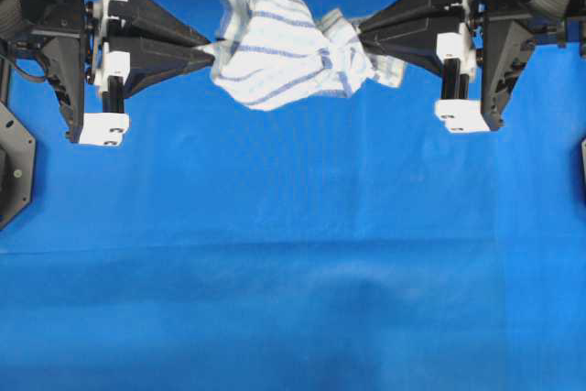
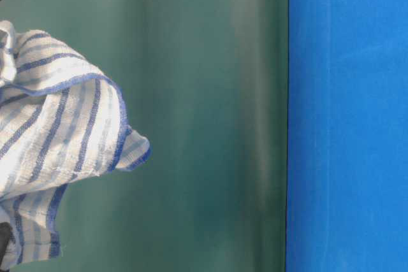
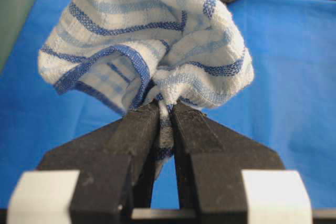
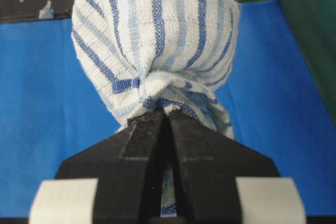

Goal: Lift the towel with both arms.
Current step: 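Lift the towel upward with both grippers, then open both grippers, dropping the towel onto the table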

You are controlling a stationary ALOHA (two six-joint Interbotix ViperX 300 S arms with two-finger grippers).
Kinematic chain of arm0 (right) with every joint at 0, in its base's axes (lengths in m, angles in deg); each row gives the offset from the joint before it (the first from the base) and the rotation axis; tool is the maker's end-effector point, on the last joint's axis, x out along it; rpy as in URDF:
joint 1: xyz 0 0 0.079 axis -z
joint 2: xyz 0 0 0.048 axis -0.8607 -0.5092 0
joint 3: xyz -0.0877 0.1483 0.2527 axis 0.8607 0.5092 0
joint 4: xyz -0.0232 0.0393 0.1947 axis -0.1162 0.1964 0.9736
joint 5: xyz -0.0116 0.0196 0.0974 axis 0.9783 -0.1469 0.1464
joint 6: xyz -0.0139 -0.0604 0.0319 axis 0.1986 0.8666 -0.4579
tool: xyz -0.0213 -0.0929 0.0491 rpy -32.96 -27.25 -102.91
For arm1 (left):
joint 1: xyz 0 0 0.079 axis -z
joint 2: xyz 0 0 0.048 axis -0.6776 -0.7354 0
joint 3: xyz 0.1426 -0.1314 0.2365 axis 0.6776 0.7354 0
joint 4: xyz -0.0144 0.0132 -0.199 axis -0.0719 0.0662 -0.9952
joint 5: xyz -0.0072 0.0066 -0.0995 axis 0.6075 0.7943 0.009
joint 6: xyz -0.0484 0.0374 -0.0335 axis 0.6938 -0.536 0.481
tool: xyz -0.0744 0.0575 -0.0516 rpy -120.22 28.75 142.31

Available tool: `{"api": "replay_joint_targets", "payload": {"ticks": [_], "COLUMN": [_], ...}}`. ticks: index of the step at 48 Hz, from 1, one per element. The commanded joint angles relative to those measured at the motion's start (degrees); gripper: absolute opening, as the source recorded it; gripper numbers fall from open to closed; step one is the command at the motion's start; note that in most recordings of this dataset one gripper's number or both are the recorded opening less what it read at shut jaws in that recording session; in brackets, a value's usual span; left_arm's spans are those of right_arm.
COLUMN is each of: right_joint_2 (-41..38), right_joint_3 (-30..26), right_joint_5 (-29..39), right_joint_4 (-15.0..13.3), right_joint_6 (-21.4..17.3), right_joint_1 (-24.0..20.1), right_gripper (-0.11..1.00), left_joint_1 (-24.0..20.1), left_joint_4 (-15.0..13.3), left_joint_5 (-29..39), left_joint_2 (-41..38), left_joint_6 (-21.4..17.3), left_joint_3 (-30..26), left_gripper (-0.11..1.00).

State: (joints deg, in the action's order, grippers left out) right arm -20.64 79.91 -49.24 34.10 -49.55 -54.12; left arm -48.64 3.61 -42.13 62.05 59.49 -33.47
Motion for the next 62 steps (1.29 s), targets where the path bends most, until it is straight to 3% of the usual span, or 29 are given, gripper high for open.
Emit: {"api": "replay_joint_targets", "payload": {"ticks": [1,13,19,21,25,29,32,40,49,62], "right_joint_2": [0.7,0.2,0.1,0.1,0.0,0.0,0.0,0.0,-0.2,-5.3], "right_joint_3": [-1.3,-1.3,-1.5,-1.5,-1.5,-1.4,-1.4,-0.4,4.5,13.1], "right_joint_5": [0.4,0.6,0.5,0.5,0.5,0.6,0.8,1.8,1.4,-3.3], "right_joint_4": [-0.2,-0.4,-0.6,-0.8,-0.8,-0.8,-0.8,-0.5,0.0,0.0], "right_joint_6": [-0.1,0.3,0.2,0.0,-0.3,-0.3,-0.3,-0.8,-2.2,-5.3], "right_joint_1": [0.0,0.0,0.1,0.3,0.4,0.4,0.4,0.4,-0.4,-5.3], "right_gripper": [0.03,0.04,0.05,0.12,0.38,0.6,0.69,0.65,0.65,0.65], "left_joint_1": [-0.1,-0.2,-0.4,-0.4,-0.4,-0.4,-0.4,0.1,2.7,6.4], "left_joint_4": [0.2,0.2,0.4,0.6,0.6,0.6,0.6,0.5,0.4,0.3], "left_joint_5": [-0.1,-0.4,-0.9,-1.0,-1.1,-1.0,-1.0,-0.7,-1.5,-6.5], "left_joint_2": [0.1,-0.2,-0.1,0.0,0.1,0.3,0.4,-0.2,-3.4,-12.0], "left_joint_6": [-0.1,-0.1,-0.2,-0.2,-0.9,-1.9,-2.1,-1.9,-1.7,-1.7], "left_joint_3": [-1.5,-1.7,-1.7,-1.7,-1.6,-1.5,-1.3,-0.7,2.6,6.9], "left_gripper": [0.05,0.08,0.41,0.54,0.79,0.91,0.91,0.91,0.91,0.91]}}
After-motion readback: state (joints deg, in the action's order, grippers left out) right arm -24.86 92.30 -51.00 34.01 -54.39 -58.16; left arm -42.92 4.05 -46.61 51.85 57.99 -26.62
